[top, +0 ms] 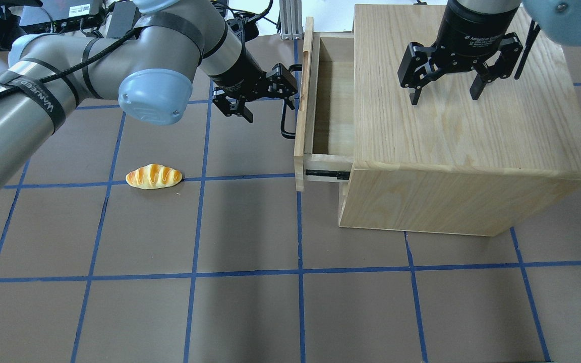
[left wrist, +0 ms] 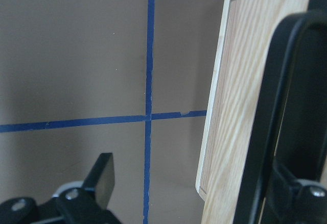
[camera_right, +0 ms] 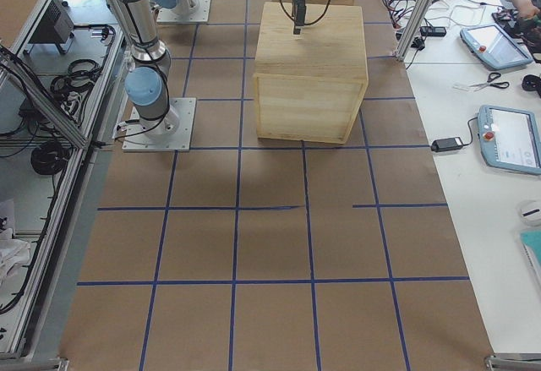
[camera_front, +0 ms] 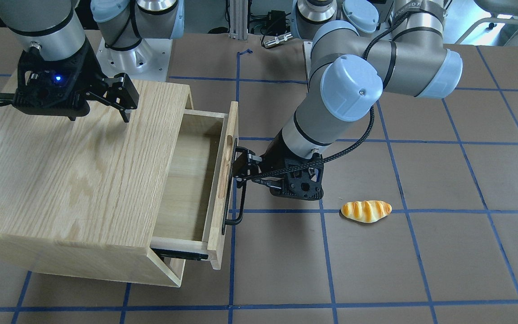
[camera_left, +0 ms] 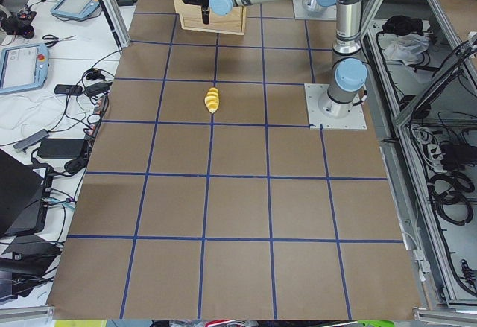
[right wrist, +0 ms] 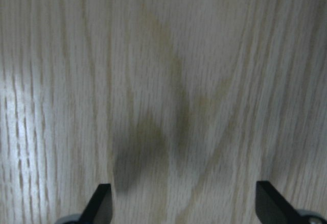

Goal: Open upper drawer

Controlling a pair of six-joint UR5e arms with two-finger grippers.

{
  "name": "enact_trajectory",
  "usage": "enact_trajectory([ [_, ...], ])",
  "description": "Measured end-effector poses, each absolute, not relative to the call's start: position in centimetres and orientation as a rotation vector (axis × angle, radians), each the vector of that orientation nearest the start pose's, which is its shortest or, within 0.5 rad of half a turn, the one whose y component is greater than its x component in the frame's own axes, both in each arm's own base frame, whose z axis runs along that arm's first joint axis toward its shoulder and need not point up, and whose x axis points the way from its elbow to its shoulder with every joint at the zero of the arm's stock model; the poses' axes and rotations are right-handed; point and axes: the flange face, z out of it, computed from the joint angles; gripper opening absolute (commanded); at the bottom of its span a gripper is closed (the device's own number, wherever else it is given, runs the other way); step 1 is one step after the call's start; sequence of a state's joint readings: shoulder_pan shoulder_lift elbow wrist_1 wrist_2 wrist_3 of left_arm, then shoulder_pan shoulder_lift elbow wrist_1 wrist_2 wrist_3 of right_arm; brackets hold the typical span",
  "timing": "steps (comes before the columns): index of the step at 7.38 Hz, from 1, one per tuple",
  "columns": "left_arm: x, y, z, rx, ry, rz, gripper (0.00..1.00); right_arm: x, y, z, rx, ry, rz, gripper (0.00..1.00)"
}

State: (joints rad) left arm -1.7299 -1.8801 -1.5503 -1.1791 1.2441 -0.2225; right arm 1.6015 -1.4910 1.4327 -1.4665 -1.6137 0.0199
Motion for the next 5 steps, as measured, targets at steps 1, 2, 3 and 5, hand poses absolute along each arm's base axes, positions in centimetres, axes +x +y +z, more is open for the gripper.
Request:
enact_trajectory([
  [1,-24.9,-58.3,37.2,-0.070,3.458,-0.067,1.00,14.5,-51.6,50.5,-0.019,3.185,0.071,1.00],
  [2,-23.8,-58.4,37.2,-0.072,3.445,-0.059,1.00,14.5,-51.6,50.5,-0.019,3.185,0.072,1.00],
  [3,-22.8,-58.6,37.3,-0.089,3.439,-0.051,1.00,14.5,-51.6,50.5,-0.020,3.185,0.072,1.00],
  [5,-21.2,-58.8,37.6,-0.125,3.435,-0.030,1.00,14.5,-51.6,50.5,-0.019,3.185,0.072,1.00],
])
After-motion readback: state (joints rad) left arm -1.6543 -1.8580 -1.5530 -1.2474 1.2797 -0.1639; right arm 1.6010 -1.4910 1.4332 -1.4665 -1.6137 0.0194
